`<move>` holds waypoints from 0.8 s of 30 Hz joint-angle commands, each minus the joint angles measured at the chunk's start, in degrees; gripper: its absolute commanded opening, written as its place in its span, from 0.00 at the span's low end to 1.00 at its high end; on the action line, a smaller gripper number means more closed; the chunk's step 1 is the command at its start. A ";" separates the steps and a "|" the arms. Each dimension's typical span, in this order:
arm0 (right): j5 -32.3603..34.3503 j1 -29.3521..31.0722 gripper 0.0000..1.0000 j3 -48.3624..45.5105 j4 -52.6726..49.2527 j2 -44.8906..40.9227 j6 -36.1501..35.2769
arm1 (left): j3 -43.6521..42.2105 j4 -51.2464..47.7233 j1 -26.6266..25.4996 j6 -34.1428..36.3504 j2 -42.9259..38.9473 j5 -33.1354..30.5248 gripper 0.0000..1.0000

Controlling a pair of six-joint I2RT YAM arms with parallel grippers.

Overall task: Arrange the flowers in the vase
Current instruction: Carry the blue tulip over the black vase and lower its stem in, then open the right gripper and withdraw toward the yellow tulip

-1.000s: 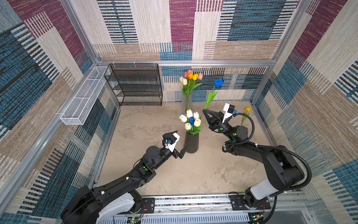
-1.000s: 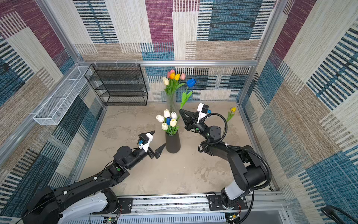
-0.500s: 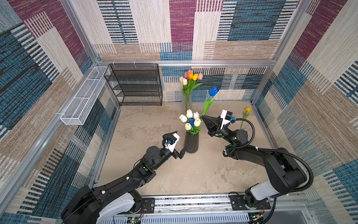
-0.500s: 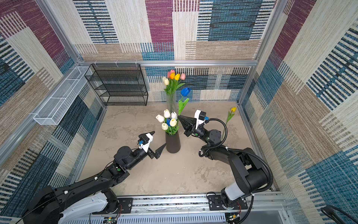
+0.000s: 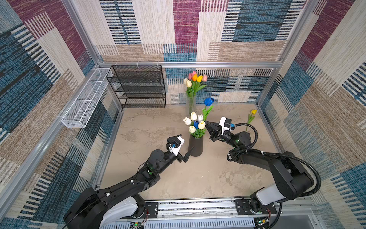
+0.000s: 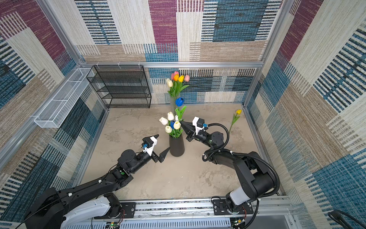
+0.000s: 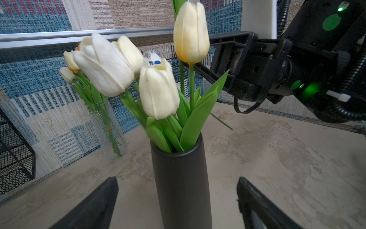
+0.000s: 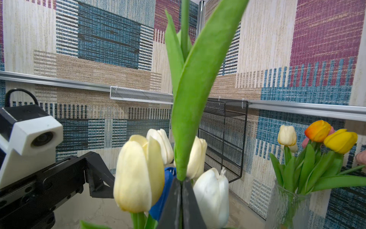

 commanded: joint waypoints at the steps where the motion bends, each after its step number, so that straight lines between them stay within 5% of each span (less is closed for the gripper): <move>1: -1.04 0.01 0.00 -0.64 -0.61 0.85 -0.77 | -0.36 2.46 0.02 0.54 -0.19 -0.43 0.96; 12: -0.49 0.01 0.03 -2.99 -5.15 -0.79 -2.58 | -1.23 3.40 0.02 0.71 -0.12 -0.97 0.96; 17: 0.32 0.01 0.33 -2.23 -8.34 -2.25 -2.93 | -0.99 3.78 0.02 0.84 0.59 -0.74 0.96; 24: 2.97 0.01 0.43 -2.17 -14.75 -6.88 -5.47 | -1.23 2.82 0.02 1.41 -0.58 -1.23 0.96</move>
